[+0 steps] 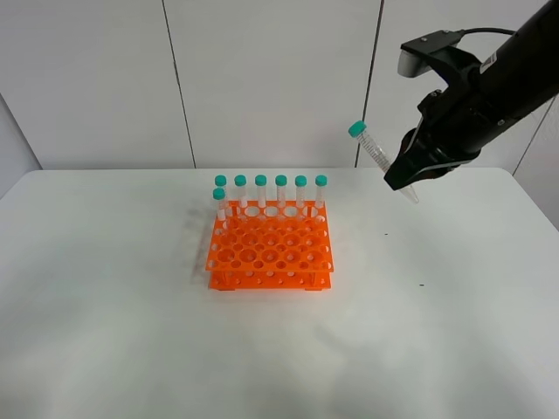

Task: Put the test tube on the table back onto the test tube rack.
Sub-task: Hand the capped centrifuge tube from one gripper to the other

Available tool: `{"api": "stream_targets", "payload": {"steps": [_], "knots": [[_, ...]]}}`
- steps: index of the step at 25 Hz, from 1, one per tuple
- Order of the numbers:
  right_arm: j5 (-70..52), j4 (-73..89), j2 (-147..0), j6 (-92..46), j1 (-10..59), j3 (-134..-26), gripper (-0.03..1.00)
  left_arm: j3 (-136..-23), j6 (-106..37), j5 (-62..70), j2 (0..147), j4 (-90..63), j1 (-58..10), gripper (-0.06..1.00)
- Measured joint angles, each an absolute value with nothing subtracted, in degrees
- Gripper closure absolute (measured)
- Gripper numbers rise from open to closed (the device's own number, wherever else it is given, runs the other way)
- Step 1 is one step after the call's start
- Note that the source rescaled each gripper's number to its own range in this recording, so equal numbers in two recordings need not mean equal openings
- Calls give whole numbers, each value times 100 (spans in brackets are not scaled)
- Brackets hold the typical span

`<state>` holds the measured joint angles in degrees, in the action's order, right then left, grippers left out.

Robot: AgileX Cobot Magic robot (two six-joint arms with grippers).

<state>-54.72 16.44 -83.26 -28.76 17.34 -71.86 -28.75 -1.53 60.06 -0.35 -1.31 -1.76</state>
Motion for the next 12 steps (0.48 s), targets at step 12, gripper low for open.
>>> {"api": "stream_targets", "payload": {"steps": [12], "knots": [[-4861,3546,-7837,-4903,1734,-5948,95,-2875,-153,6006,-35,-131,-176,-1]]}}
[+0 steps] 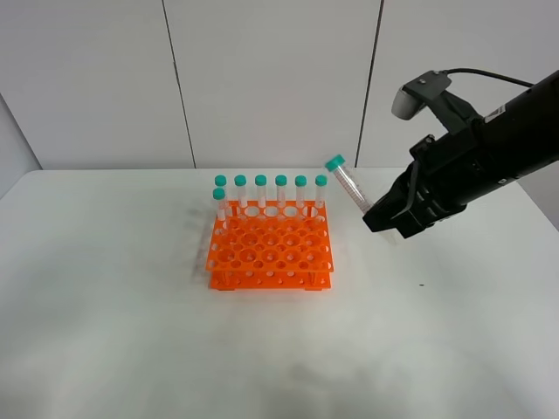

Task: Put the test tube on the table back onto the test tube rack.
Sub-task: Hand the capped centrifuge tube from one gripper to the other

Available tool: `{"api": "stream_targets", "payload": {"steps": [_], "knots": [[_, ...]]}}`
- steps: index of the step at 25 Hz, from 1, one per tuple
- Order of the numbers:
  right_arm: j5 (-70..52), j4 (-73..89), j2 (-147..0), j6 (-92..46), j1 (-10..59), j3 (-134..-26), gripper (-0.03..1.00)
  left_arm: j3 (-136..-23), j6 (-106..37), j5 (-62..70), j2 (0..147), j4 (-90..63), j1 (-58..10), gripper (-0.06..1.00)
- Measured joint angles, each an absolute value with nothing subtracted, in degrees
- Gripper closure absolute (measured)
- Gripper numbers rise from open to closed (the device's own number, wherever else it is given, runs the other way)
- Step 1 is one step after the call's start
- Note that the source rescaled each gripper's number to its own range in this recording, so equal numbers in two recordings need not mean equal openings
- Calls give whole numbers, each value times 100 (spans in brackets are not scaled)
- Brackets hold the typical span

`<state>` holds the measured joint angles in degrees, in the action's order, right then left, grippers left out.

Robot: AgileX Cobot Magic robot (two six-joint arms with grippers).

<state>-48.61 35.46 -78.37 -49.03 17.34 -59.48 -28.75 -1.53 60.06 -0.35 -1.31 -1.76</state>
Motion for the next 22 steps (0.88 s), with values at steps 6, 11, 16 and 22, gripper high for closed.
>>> {"api": "stream_targets", "payload": {"steps": [6,11,16,22], "knots": [[-4826,3789,-7837,-5313,1734,-5948,95,-2875,-153,6006,-35,-131,-176,-1],[-4826,3806,-7837,-5302,1734,-5948,95,-2875,-153,6001,-35,-131,-176,-1],[-4775,3806,-7837,-5296,1734,-5948,95,-3079,-153,5894,44,-90,-176,-1],[-4663,3812,-7837,-5296,1734,-5948,95,-3901,-153,5752,1285,-90,-176,-1]]}}
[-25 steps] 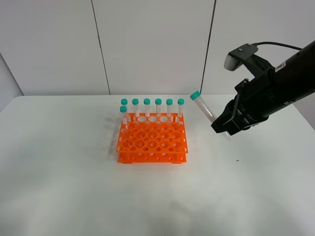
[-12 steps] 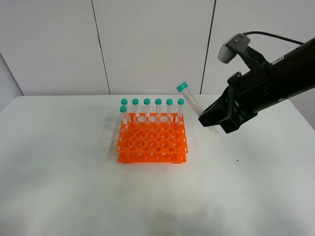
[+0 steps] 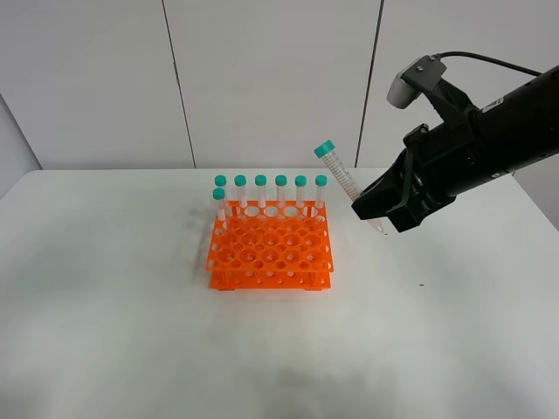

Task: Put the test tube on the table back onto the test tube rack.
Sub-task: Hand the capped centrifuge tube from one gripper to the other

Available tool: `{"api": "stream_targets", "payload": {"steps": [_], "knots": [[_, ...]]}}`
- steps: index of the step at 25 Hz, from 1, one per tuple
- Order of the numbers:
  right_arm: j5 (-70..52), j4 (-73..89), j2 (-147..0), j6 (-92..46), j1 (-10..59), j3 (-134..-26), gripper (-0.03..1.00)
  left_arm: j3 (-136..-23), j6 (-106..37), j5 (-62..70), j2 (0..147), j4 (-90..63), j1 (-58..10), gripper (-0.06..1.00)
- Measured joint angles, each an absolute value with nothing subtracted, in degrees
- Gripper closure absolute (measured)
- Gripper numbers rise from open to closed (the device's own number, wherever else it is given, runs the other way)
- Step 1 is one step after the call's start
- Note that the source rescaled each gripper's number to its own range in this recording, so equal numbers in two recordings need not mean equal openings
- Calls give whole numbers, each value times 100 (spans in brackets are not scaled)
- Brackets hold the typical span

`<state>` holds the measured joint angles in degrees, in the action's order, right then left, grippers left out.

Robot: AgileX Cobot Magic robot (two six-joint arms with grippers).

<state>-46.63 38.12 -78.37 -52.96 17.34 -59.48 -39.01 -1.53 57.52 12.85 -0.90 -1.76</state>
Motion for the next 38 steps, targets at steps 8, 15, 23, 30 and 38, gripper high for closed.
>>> {"api": "stream_targets", "payload": {"steps": [8,15,23,30,38], "knots": [[-4663,3825,-7837,-5292,1734,-5948,95,-5055,-153,5178,3365,-282,-176,-1],[-4649,3849,-7837,-5292,1765,-5948,95,-5310,-952,4265,4957,-1672,-176,-1],[-4238,3882,-8000,-5264,2508,-5948,95,-5312,-2945,3717,6610,-4604,-181,-1],[-4124,4193,-8663,-5120,2538,-6232,95,-5312,-4351,3680,7524,-6668,-680,-1],[-4203,4332,-9064,-5114,2538,-6693,95,-5328,-5203,3391,8328,-8290,-1426,-1]]}}
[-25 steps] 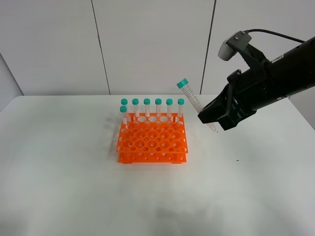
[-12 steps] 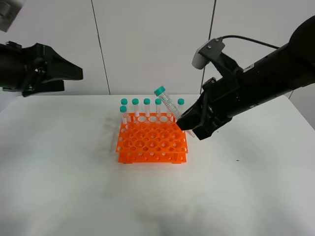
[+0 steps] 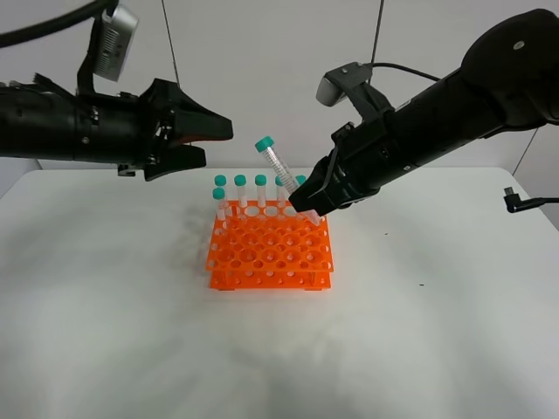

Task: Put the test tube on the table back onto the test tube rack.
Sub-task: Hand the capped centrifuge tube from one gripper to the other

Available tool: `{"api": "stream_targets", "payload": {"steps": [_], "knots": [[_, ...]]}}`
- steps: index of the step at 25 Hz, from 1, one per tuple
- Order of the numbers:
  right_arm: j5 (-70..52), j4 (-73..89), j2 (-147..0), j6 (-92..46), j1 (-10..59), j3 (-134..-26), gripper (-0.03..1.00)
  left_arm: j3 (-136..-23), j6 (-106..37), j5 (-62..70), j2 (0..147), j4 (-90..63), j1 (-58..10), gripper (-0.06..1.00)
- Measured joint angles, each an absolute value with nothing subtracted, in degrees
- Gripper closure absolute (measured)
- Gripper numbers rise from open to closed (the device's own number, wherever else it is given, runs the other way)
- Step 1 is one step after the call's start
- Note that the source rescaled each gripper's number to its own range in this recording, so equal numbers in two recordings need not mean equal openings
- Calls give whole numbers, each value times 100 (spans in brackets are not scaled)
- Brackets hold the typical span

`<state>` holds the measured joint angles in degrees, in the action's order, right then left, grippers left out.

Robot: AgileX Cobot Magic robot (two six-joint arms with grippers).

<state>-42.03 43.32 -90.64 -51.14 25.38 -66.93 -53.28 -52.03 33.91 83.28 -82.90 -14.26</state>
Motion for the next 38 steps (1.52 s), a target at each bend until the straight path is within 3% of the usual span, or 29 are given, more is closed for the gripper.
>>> {"api": "stream_targets", "payload": {"steps": [14,23,34,38], "knots": [[-4350,4401,-9148,-5141,2652,-6723,95,-5346,-5650,3817,8965,-9121,-1471,-1],[-4313,4441,-9148,-5034,2652,-6723,95,-5346,-5806,3787,8965,-9160,-2067,-1],[-4424,4441,-9148,-4983,2652,-6723,95,-5346,-6198,3656,8970,-9694,-2091,-1],[-4363,4441,-9148,-4983,2652,-6723,95,-5346,-6240,3656,8970,-9719,-2091,6]]}}
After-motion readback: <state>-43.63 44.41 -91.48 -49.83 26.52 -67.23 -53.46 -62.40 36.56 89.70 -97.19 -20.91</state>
